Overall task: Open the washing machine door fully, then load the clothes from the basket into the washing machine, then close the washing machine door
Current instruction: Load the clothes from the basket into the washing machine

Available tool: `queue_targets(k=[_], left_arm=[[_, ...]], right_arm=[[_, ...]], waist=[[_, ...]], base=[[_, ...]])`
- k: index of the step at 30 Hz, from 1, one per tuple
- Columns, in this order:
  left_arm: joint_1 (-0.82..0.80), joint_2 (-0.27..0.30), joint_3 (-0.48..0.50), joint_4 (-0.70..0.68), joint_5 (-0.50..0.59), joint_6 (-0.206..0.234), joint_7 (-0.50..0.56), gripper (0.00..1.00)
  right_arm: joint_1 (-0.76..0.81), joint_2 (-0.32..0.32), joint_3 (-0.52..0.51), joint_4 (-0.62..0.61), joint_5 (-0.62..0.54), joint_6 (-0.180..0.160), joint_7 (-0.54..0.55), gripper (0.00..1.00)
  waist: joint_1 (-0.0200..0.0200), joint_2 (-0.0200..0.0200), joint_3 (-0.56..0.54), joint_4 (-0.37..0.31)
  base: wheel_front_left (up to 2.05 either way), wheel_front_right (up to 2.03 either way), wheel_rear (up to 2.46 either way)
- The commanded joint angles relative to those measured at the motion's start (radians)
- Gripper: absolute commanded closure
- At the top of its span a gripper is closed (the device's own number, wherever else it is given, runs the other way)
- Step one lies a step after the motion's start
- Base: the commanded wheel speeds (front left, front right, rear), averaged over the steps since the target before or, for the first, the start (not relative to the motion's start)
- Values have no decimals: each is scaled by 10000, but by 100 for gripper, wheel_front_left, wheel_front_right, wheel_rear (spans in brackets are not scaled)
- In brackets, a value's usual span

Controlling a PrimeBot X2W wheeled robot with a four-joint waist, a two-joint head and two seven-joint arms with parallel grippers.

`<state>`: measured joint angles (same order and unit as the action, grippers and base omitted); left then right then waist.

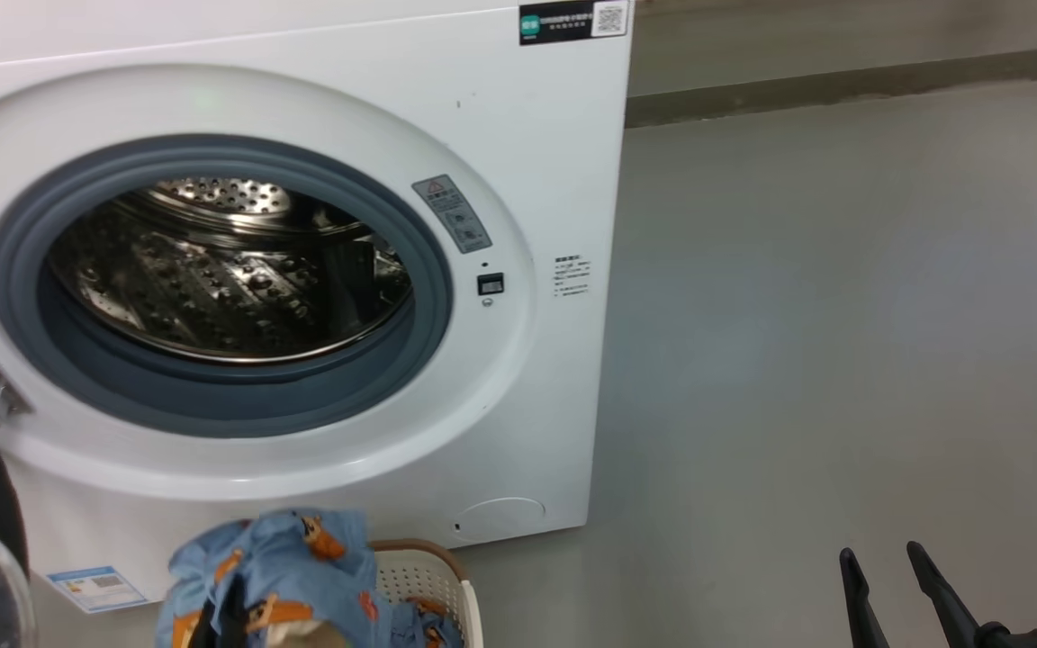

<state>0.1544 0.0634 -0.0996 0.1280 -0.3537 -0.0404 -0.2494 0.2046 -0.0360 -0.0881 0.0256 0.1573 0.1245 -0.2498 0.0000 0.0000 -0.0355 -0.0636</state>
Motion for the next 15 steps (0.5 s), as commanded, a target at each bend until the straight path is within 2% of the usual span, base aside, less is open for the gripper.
queue_targets(k=[1,8,15], left_arm=[[-635,32,391,-152,-45,-60,-124,100],[-1570,110,740,440,-173,-20,-124,100],[-2528,656,1457,1258,-287,142,-124,100]], right_arm=[[-339,-143,276,-284,-51,62,-120,0],[-337,-143,349,-342,110,62,-120,0],[-241,-143,365,-474,387,62,-120,0]], waist=[[0,0,122,-300],[0,0,320,-1257],[0,0,694,-2466]], base=[[0,0,0],[0,0,0],[0,0,0]])
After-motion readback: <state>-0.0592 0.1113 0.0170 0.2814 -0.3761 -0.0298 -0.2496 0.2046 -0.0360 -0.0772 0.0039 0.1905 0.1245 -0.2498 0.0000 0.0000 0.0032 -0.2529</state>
